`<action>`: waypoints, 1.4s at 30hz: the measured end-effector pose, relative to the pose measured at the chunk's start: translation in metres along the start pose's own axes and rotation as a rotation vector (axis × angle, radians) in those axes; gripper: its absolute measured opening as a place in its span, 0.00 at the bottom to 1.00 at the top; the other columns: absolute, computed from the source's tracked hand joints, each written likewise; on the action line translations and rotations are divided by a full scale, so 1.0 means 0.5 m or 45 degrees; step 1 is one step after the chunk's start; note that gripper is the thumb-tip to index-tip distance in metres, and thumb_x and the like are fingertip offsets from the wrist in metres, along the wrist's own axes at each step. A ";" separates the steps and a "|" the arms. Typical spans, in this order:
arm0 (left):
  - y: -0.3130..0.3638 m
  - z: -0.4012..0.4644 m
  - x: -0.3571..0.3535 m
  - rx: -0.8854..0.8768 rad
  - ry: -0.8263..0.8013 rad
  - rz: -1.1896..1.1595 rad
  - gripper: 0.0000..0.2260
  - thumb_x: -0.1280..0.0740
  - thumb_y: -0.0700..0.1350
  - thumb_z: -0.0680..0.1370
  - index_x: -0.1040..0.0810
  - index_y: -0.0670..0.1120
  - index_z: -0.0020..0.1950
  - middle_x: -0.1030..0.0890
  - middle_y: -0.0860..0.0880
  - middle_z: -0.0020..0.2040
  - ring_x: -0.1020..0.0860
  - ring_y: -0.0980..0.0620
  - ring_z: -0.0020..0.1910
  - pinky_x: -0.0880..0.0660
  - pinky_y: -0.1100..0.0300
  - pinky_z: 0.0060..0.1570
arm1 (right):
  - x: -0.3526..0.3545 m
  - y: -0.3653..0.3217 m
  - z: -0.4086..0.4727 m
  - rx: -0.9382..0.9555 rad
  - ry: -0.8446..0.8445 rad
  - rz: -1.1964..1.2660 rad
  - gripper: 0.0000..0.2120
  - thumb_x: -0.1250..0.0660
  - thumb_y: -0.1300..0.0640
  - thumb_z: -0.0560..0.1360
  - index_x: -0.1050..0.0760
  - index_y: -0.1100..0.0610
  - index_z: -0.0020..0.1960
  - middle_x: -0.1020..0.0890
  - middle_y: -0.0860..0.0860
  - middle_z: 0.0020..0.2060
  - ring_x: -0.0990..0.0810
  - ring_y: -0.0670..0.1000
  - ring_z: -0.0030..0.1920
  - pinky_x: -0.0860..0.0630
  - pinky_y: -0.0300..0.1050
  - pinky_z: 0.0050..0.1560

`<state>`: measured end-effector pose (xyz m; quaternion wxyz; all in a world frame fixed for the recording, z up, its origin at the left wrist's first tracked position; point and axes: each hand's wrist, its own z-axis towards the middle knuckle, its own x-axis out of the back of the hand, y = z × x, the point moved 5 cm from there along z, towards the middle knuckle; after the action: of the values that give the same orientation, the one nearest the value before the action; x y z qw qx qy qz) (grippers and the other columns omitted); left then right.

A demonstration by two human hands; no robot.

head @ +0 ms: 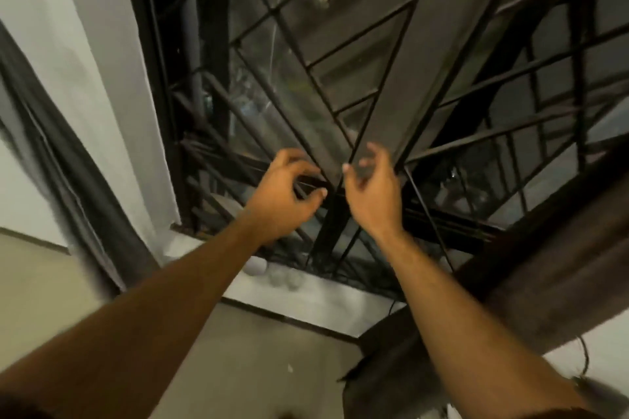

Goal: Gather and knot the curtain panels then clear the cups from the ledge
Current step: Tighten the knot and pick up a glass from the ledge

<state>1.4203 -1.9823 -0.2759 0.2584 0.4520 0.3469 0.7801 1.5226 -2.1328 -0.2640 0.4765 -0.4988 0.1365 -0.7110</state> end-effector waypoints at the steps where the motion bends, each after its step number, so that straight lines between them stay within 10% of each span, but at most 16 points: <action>1: -0.045 -0.022 -0.015 0.055 -0.014 0.017 0.15 0.24 0.45 0.74 0.18 0.42 0.59 0.28 0.44 0.67 0.25 0.49 0.66 0.32 0.68 0.65 | -0.044 0.038 -0.031 -0.080 -0.081 -0.006 0.26 0.30 0.49 0.80 0.31 0.57 0.74 0.19 0.54 0.59 0.18 0.49 0.47 0.23 0.44 0.47; 4: -0.154 -0.077 -0.068 0.251 -0.110 -0.010 0.15 0.26 0.44 0.76 0.20 0.47 0.61 0.29 0.48 0.69 0.24 0.53 0.64 0.26 0.59 0.66 | -0.152 0.139 -0.112 -0.265 -0.274 -0.024 0.26 0.31 0.50 0.80 0.33 0.55 0.75 0.20 0.52 0.58 0.17 0.51 0.51 0.24 0.41 0.45; 9: -0.290 -0.142 -0.181 0.478 -0.174 -0.075 0.15 0.26 0.45 0.77 0.23 0.53 0.62 0.25 0.58 0.61 0.25 0.63 0.59 0.34 0.79 0.57 | -0.318 0.312 -0.215 -0.395 -0.518 -0.138 0.21 0.30 0.51 0.80 0.28 0.54 0.70 0.18 0.49 0.54 0.16 0.49 0.54 0.25 0.30 0.44; 23: -0.727 -0.292 -0.576 1.230 -0.297 -0.226 0.25 0.27 0.54 0.76 0.29 0.56 0.72 0.22 0.60 0.58 0.21 0.61 0.55 0.24 0.69 0.45 | -0.714 0.816 -0.362 -0.797 -0.728 -0.260 0.34 0.26 0.44 0.76 0.33 0.57 0.76 0.26 0.55 0.71 0.23 0.57 0.67 0.24 0.48 0.60; 31: -0.828 -0.315 -0.644 1.416 -0.201 -0.244 0.27 0.26 0.54 0.76 0.30 0.54 0.73 0.21 0.54 0.62 0.19 0.56 0.56 0.19 0.54 0.54 | -0.828 0.911 -0.377 -0.787 -0.775 -0.324 0.45 0.23 0.39 0.70 0.37 0.59 0.77 0.26 0.56 0.71 0.23 0.59 0.68 0.20 0.58 0.61; 42: -0.802 -0.349 -0.626 1.414 -0.153 -0.125 0.28 0.29 0.54 0.78 0.32 0.53 0.75 0.24 0.53 0.68 0.23 0.56 0.62 0.26 0.63 0.55 | -0.770 0.876 -0.410 -0.680 -0.733 -0.334 0.39 0.22 0.42 0.70 0.32 0.58 0.73 0.21 0.55 0.66 0.20 0.57 0.63 0.25 0.44 0.51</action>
<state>1.4453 -2.0095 -0.8122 0.0370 0.5471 0.7110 0.4402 1.6063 -2.1001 -0.8755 0.2543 -0.7965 0.1127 -0.5369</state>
